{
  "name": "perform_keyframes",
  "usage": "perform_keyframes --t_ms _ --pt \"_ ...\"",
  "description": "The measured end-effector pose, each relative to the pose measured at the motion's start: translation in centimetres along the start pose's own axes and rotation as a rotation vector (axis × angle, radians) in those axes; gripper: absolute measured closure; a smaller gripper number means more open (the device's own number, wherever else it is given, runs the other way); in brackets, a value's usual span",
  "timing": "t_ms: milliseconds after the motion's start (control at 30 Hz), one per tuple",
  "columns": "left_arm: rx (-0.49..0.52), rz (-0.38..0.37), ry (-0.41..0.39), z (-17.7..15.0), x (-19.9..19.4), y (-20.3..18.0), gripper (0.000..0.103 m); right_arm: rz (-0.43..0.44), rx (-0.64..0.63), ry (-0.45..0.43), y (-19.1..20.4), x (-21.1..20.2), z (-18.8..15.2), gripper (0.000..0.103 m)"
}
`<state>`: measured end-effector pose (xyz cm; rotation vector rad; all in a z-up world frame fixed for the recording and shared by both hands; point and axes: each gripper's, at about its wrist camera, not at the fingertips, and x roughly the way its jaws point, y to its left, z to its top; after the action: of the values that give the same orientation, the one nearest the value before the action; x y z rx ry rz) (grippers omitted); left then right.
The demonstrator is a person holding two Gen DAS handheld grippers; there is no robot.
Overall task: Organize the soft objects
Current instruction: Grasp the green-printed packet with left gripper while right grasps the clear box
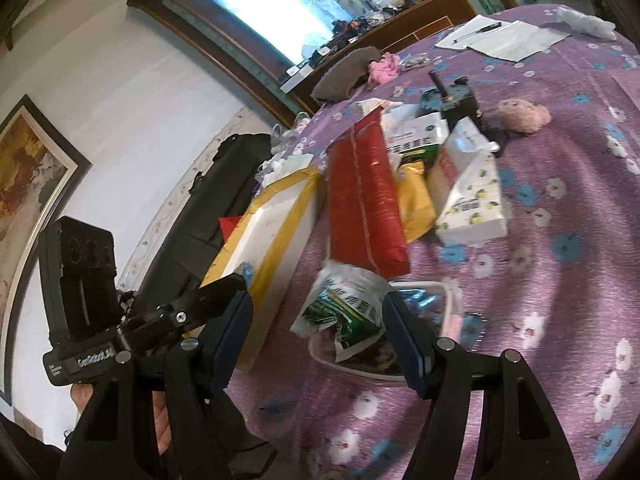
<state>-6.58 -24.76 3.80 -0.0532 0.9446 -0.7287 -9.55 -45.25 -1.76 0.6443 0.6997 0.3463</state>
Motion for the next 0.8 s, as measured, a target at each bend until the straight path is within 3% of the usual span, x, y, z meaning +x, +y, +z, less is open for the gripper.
perform_keyframes --t_ms 333,667,800 --pt "0.018 -0.002 0.027 -0.5 0.9 -0.2 0.040 -0.024 -0.026 -0.040 -0.8 -1.8 0.0 0.036" --pt "0.022 -0.048 0.109 -0.5 3.7 -0.6 0.040 -0.070 0.040 -0.005 -3.4 -0.8 -0.1 0.036" --pt "0.045 -0.020 0.137 -0.1 5.6 -1.1 0.040 -0.093 0.075 0.009 -4.3 -0.5 -0.2 0.036"
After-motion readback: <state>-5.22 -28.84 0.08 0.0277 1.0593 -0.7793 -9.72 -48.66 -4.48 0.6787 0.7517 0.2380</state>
